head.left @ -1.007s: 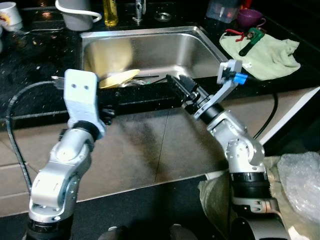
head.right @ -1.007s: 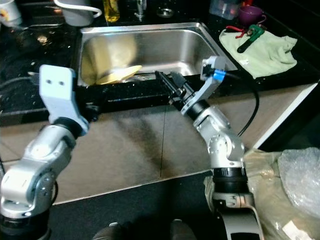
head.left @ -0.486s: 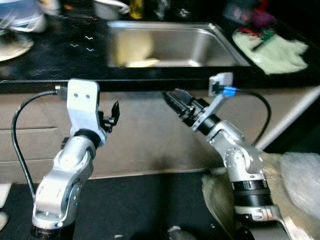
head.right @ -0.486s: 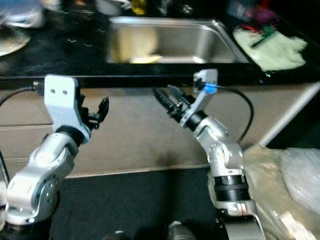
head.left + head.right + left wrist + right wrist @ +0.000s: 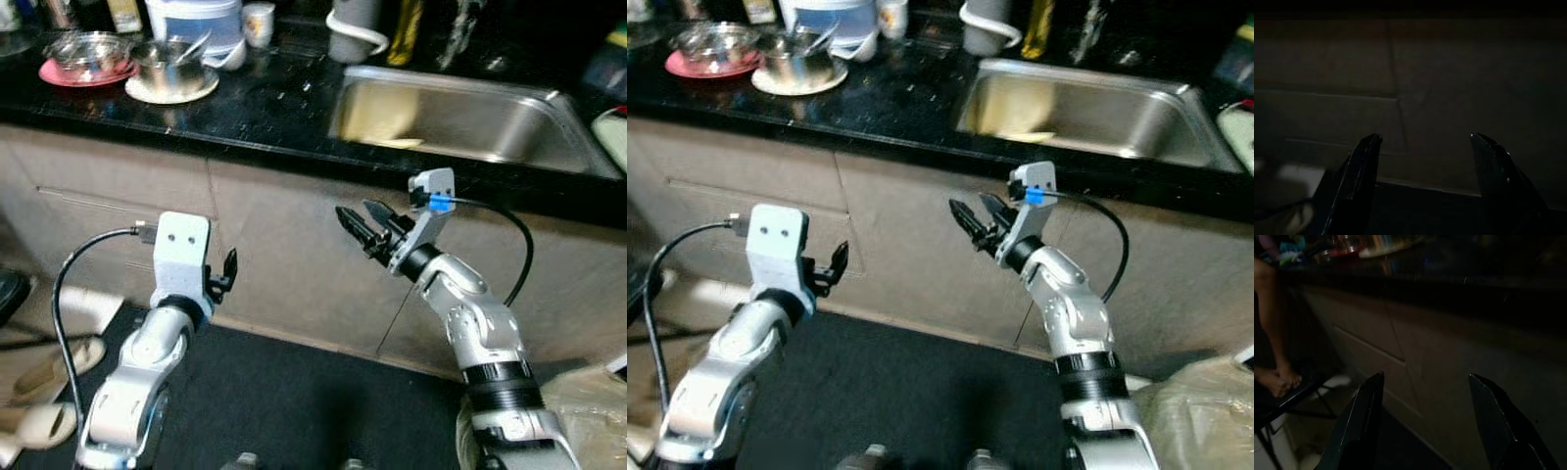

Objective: Kitchen organization

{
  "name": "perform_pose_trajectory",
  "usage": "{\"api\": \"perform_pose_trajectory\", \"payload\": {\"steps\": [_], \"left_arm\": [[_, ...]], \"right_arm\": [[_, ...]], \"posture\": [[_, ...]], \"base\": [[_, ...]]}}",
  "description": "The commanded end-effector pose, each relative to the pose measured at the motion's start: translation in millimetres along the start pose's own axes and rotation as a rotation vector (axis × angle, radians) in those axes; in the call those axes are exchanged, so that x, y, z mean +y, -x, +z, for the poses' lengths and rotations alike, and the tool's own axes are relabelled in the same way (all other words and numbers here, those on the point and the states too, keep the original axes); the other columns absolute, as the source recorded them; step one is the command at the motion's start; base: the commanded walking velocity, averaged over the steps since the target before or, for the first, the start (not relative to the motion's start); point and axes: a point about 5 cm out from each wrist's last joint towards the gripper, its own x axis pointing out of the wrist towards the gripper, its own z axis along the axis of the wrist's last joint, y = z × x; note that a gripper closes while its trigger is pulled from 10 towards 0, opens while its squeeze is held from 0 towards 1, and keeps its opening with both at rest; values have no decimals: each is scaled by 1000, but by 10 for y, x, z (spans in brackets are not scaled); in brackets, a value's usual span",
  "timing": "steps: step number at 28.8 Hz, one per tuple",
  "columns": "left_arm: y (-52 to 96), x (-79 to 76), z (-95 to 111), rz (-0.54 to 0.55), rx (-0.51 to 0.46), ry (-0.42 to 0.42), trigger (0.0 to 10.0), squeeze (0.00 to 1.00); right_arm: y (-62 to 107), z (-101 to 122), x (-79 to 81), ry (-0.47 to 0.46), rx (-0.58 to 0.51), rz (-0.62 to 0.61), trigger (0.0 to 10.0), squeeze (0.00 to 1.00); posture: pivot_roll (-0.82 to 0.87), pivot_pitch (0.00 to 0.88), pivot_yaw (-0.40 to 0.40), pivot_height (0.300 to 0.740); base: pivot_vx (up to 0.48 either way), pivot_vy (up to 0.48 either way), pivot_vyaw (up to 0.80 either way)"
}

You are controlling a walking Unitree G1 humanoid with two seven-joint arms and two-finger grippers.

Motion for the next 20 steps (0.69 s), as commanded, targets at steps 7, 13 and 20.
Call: {"api": "perform_pose_trajectory", "payload": {"steps": [7, 13, 20], "left_arm": [[39, 18, -163, 20, 30, 69, 10000, 0], [109, -4, -213, -15, 26, 86, 10000, 0], [153, -7, -270, -11, 7, 76, 10000, 0]], "right_arm": [[73, -197, 6, 6, 33, -36, 10000, 0], [145, -248, -2, 50, 44, -37, 10000, 0], [259, -297, 26, 78, 43, -48, 10000, 0]], "posture": [[14, 70, -51, 740], [12, 73, -52, 740], [12, 71, -51, 740]], "base": [[0, 0, 785], [0, 0, 785], [0, 0, 788]]}}
